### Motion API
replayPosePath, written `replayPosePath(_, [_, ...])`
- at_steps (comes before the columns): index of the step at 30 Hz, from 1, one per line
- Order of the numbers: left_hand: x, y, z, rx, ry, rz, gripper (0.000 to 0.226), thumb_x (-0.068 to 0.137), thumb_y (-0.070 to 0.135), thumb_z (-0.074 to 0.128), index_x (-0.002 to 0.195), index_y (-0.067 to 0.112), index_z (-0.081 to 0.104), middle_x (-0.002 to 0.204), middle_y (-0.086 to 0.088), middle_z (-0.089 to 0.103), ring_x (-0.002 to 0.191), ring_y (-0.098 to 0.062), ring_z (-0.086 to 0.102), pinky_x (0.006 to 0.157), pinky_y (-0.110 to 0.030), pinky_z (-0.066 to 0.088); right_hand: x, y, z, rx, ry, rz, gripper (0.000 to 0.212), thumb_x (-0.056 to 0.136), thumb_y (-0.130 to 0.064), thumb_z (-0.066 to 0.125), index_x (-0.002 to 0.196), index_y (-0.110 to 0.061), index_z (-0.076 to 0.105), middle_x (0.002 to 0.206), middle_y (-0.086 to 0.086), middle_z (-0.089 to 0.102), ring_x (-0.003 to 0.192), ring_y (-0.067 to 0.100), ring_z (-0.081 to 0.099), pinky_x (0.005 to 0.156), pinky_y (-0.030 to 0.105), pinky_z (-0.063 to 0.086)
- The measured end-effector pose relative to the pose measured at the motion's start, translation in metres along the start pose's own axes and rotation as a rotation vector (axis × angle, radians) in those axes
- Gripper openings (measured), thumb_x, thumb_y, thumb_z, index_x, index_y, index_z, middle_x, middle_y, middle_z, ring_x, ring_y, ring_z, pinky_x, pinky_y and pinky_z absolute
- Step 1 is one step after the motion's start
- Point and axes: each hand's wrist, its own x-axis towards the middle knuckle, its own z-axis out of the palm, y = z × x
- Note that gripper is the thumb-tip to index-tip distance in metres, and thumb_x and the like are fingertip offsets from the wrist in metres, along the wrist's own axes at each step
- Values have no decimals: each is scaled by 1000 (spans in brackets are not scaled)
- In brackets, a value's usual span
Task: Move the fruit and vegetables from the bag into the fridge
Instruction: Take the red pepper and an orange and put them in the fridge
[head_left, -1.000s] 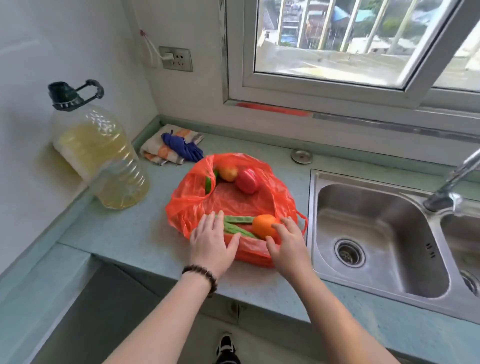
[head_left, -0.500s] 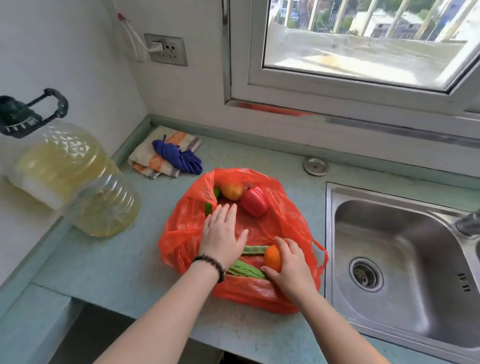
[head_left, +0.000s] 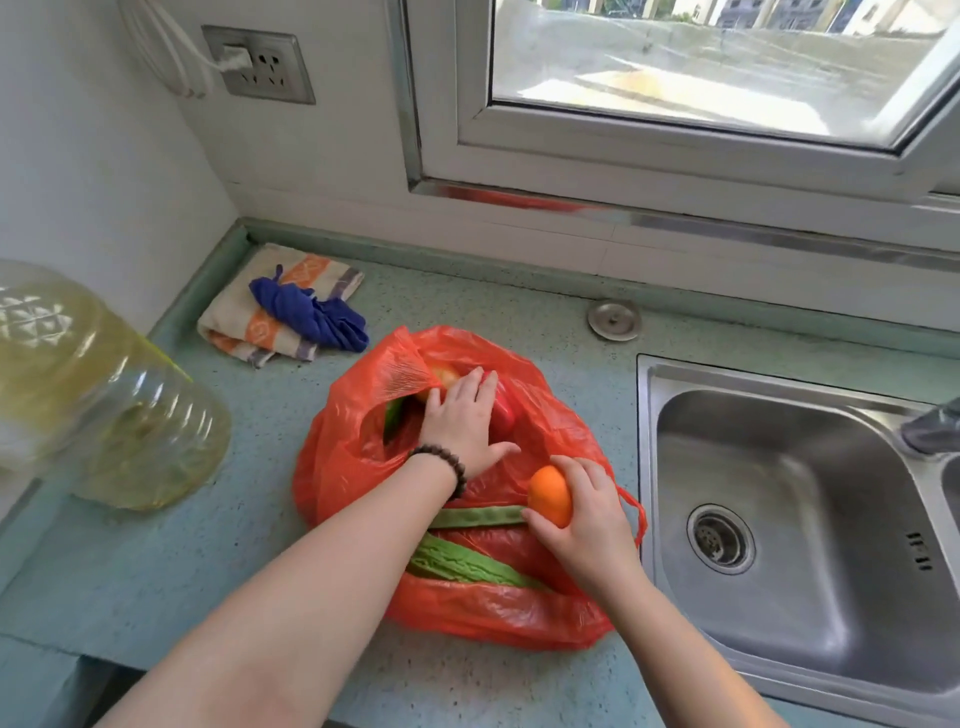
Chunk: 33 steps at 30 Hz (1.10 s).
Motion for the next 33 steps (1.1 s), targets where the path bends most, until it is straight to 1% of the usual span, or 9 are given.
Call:
replayPosePath(3, [6, 5, 9, 9, 34, -36, 102, 73, 66, 60, 149, 18, 11, 157, -4, 16, 142, -21, 20, 114, -45, 15, 3, 7, -1, 9, 11, 22, 67, 70, -42, 72, 129, -25, 46, 126, -2, 47, 120, 16, 44, 103, 33, 39])
replayPosePath(7, [7, 9, 14, 20, 89, -63, 92, 77, 58, 62, 146, 17, 18, 152, -6, 26, 138, -23, 27, 112, -43, 18, 5, 11, -1, 15, 13, 31, 66, 70, -43, 72, 128, -26, 45, 125, -3, 46, 119, 16, 43, 102, 35, 39])
replayPosePath(10, [-2, 10, 17, 7, 100, -74, 89, 76, 57, 62, 145, 16, 22, 149, -6, 30, 136, -22, 29, 112, -43, 19, 5, 10, -1, 21, 13, 15, 65, 70, -43, 72, 127, -26, 46, 125, -3, 47, 119, 16, 43, 102, 35, 40])
replayPosePath(13, [-21, 12, 19, -2, 110, -94, 88, 75, 58, 61, 144, 17, 25, 148, -5, 32, 135, -21, 31, 112, -43, 18, 4, 8, -4, 21, -8, -1, 65, 71, -43, 72, 128, -25, 45, 126, -2, 47, 119, 17, 43, 103, 36, 39])
replayPosePath(16, [-47, 15, 21, -9, 135, -140, 86, 75, 62, 58, 143, 19, 26, 145, -1, 35, 132, -18, 35, 109, -42, 19, 0, 8, -6, 39, -20, -26, 65, 71, -43, 72, 128, -25, 46, 126, -2, 47, 119, 17, 43, 103, 37, 39])
replayPosePath(23, [-106, 25, 20, -131, 176, -247, 89, 76, 67, 54, 144, 20, 23, 146, 1, 33, 136, -16, 30, 110, -35, 24, -11, 6, -16, 102, -22, -80, 65, 71, -41, 74, 127, -21, 48, 126, -1, 48, 120, 17, 44, 103, 35, 38])
replayPosePath(26, [-121, 31, 12, -169, 196, -248, 88, 77, 66, 55, 145, 20, 23, 147, 1, 32, 136, -16, 29, 111, -34, 23, -19, 5, -21, 123, -9, -85, 66, 70, -42, 74, 126, -21, 48, 125, -2, 48, 119, 15, 44, 103, 35, 39])
replayPosePath(29, [-133, 37, 4, -191, 242, -232, 89, 76, 67, 56, 144, 20, 24, 146, 1, 33, 135, -15, 31, 110, -34, 24, -32, 4, -26, 123, 24, -83, 66, 69, -39, 76, 126, -20, 50, 124, 0, 50, 118, 16, 46, 102, 31, 36])
replayPosePath(33, [-147, 42, -6, -230, 273, -172, 88, 75, 65, 58, 144, 20, 26, 145, 1, 34, 135, -15, 32, 110, -34, 24, -55, 1, -32, 123, 65, -38, 65, 70, -37, 76, 126, -19, 50, 125, 1, 49, 118, 18, 45, 102, 30, 35])
